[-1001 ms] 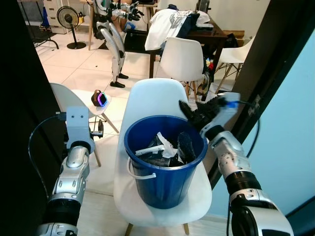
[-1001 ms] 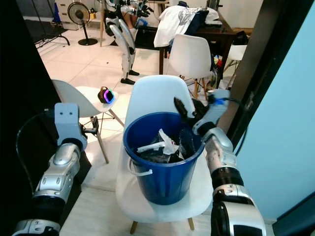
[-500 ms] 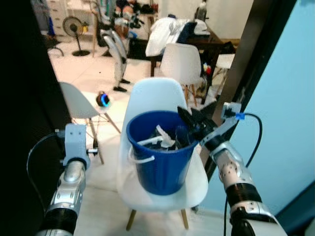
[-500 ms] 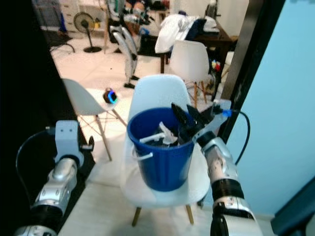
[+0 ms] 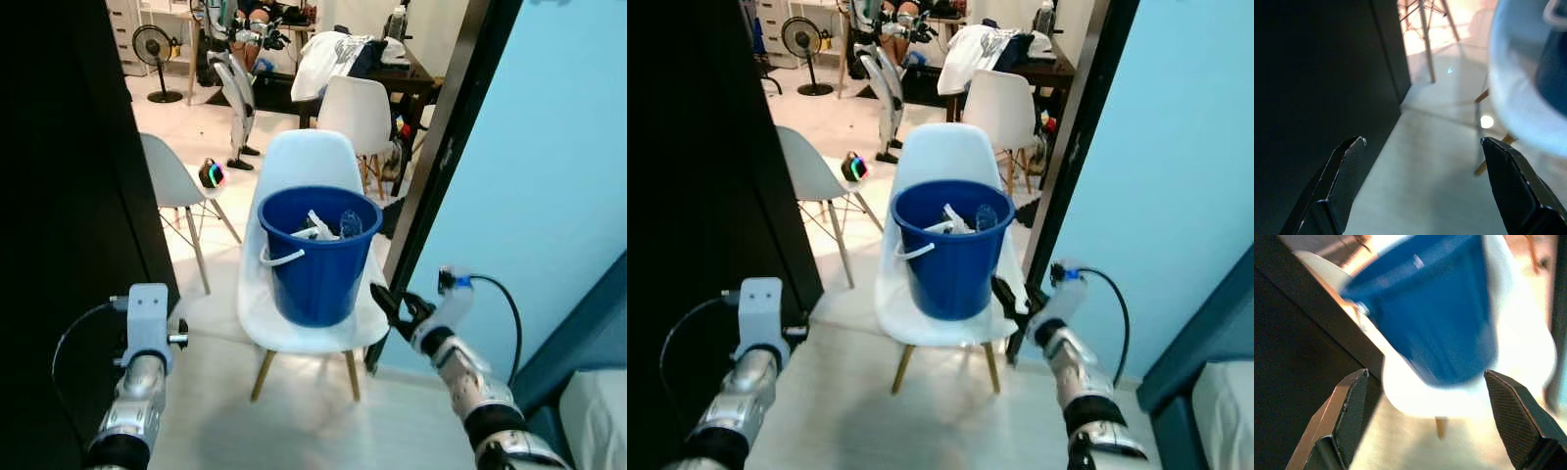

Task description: Clean up the room

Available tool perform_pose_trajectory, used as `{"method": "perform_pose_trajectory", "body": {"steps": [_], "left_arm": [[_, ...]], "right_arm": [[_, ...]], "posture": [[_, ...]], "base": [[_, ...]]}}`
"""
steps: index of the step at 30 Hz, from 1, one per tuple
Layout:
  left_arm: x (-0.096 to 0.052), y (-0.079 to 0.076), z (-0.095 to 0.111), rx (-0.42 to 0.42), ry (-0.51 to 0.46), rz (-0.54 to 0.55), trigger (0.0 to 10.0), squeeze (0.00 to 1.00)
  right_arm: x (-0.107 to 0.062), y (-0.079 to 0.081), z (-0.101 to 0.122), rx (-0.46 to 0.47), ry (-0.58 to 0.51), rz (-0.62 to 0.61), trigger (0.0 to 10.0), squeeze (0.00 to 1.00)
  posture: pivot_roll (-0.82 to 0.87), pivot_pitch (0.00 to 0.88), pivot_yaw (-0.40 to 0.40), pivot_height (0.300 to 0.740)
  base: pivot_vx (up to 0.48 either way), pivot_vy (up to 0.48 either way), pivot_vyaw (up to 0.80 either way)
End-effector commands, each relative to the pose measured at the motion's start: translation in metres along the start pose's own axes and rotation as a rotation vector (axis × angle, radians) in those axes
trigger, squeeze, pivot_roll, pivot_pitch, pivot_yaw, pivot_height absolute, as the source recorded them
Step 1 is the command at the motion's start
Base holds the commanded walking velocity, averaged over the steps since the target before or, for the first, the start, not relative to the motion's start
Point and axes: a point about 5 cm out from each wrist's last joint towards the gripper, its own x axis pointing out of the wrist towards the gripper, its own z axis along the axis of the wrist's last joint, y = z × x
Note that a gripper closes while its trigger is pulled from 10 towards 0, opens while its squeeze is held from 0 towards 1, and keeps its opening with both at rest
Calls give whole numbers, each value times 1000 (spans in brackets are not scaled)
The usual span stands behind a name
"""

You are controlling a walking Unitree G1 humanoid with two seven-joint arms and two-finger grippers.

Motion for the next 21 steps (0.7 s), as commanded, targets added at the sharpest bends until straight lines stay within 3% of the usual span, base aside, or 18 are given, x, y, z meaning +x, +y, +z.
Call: {"method": "perform_pose_trajectory", "body": {"steps": [1, 2, 4, 5, 6, 7, 9, 10, 11, 12, 15, 16, 18, 21], "left_arm": [[-2, -1, -11, 6, 43, -14, 10000, 0], [-6, 0, -27, 15, 106, -19, 10000, 0], [-6, 0, -27, 15, 106, -19, 10000, 0], [-12, 0, -45, 34, 174, -31, 10000, 0], [-12, 0, -45, 34, 174, -31, 10000, 0], [-26, 2, -75, 63, 291, -47, 10000, 0], [-26, 2, -75, 63, 291, -47, 10000, 0], [-42, 3, -103, 97, 402, -65, 10000, 0], [-42, 3, -103, 97, 402, -65, 10000, 0], [-61, 6, -129, 128, 513, -74, 10000, 0], [-98, 15, -170, 180, 699, -74, 10000, 0], [-98, 15, -170, 180, 699, -74, 10000, 0], [-110, 18, -181, 230, 742, -101, 10000, 0], [-114, 18, -184, 270, 747, -131, 10000, 0]], "right_arm": [[-10, -15, -13, 0, 49, -85, 10000, 0], [-20, -30, -26, -4, 104, -205, 10000, 0], [-20, -30, -26, -4, 104, -205, 10000, 0], [-34, -45, -40, 19, 157, -319, 10000, 0], [-34, -45, -40, 19, 157, -319, 10000, 0], [-58, -64, -66, 37, 256, -466, 10000, 0], [-58, -64, -66, 37, 256, -466, 10000, 0], [-83, -76, -90, 39, 355, -576, 10000, 0], [-83, -76, -90, 39, 355, -576, 10000, 0], [-109, -83, -115, 38, 462, -657, 10000, 0], [-157, -87, -158, -5, 681, -750, 10000, 0], [-157, -87, -158, -5, 681, -750, 10000, 0], [-174, -85, -171, -24, 752, -752, 10000, 0], [-179, -85, -175, -28, 768, -749, 10000, 0]], "posture": [[-12, 0, -37, 720], [-12, 0, -37, 720], [-12, 0, -37, 720], [-18, 0, -38, 720], [-18, 0, -38, 720], [-22, 0, -38, 720], [-22, 0, -38, 720], [-22, 0, -38, 720], [-22, 0, -38, 720], [-26, 0, -39, 720], [-31, 0, -38, 720], [-31, 0, -38, 720], [-33, 0, -40, 720], [-35, 0, -38, 720]], "base": [[0, 0, -800], [0, 0, -800], [0, 0, -800], [0, 0, -800], [0, 0, -800], [0, 0, -800], [0, 0, -800], [0, 0, -800], [0, 0, -800], [0, 0, -800], [0, 0, -800], [0, 0, -800], [0, 0, -800], [0, 0, -800]]}}
